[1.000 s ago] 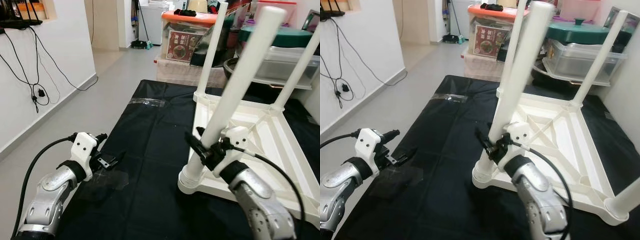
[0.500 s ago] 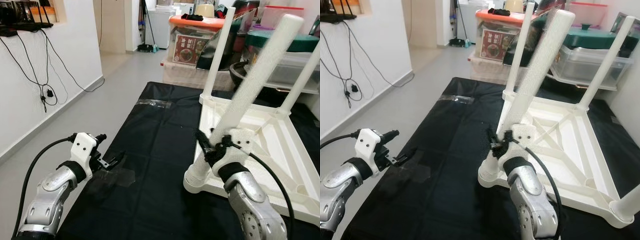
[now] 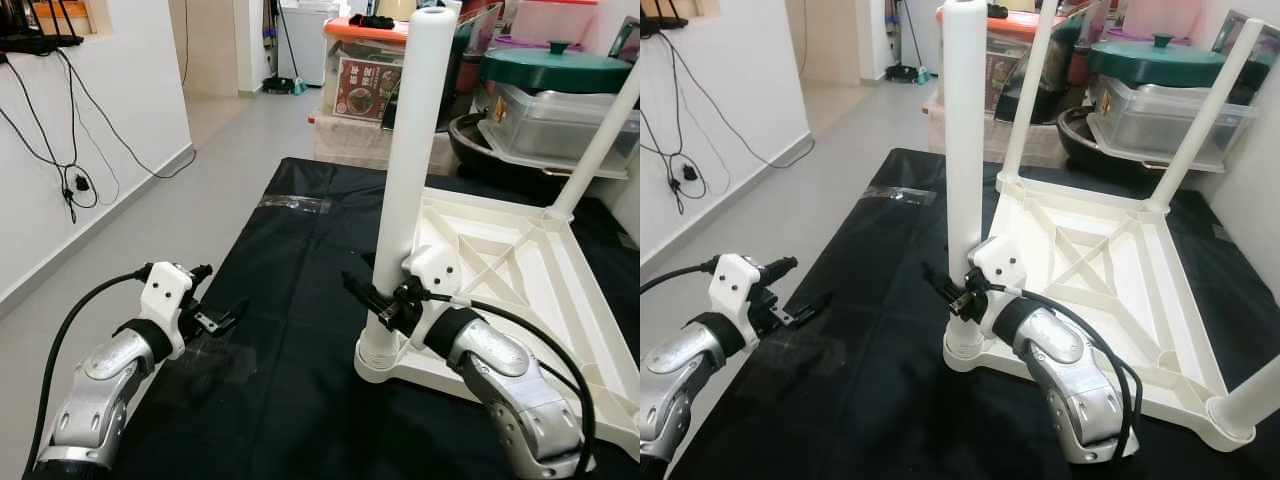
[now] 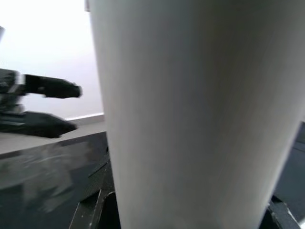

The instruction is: Building children table

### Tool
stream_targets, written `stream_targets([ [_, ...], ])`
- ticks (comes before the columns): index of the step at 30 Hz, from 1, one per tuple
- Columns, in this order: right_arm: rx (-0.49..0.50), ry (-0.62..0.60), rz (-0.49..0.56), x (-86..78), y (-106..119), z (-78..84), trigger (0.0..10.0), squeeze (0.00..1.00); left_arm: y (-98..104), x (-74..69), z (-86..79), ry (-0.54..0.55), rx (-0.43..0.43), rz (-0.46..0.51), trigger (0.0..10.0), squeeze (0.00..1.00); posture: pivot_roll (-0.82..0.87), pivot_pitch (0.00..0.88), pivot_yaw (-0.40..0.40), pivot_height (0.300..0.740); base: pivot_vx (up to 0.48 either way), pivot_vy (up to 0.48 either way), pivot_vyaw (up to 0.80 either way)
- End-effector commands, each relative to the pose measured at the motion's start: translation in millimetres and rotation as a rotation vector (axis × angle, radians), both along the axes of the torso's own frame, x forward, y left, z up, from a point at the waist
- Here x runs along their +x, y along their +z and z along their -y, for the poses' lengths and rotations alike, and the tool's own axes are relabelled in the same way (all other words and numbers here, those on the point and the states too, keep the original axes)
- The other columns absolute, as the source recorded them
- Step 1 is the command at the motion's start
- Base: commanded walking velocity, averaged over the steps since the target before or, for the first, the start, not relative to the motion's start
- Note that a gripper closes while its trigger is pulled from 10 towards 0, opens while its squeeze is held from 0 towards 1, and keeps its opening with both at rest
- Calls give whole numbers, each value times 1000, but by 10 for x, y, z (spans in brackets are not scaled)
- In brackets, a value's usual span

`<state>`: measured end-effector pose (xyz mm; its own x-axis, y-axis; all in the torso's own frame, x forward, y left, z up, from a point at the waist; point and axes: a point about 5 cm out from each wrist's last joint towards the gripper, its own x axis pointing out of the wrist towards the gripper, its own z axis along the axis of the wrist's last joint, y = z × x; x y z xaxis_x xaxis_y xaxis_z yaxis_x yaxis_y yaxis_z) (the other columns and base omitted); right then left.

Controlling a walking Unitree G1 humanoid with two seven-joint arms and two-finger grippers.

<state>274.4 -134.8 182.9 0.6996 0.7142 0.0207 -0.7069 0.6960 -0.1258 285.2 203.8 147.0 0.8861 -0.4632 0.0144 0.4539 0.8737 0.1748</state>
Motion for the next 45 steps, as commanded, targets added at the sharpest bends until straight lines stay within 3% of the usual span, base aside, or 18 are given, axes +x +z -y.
stream_targets([
  [1,23,77,-71,-13,-122,-33,0,0,-10,-8,-17,12,-10,-10,10000,0,125,0,-102,740,0,0,0],
  [12,187,287,-121,-44,-114,-72,0,0,-34,-40,-10,24,-35,-22,10000,0,158,0,-122,740,0,0,0],
  [21,160,389,-87,34,-160,-40,0,0,-25,-47,-34,29,-40,-25,10000,0,177,0,-129,740,0,0,0],
  [30,126,408,-87,52,-204,-65,0,0,-35,-77,-34,35,-42,-31,10000,0,178,0,-129,740,0,0,0],
  [38,95,204,-110,137,-299,-67,0,0,-40,-71,-31,30,-40,-37,10000,0,162,0,-121,740,0,0,0],
  [40,82,44,-142,109,-409,-55,0,0,-52,-79,-27,31,-41,-40,10000,0,157,0,-127,740,0,0,0],
  [41,82,44,-142,109,-409,-55,0,0,-52,-79,-27,31,-41,-40,10000,0,157,0,-127,740,0,0,0],
  [43,61,-120,-217,62,-544,-11,0,0,-65,-91,-28,35,-44,-45,10000,0,156,0,-126,740,0,0,0],
  [45,54,-190,-254,46,-599,17,0,0,-68,-97,-31,37,-46,-47,10000,0,156,0,-126,740,0,0,0],
])
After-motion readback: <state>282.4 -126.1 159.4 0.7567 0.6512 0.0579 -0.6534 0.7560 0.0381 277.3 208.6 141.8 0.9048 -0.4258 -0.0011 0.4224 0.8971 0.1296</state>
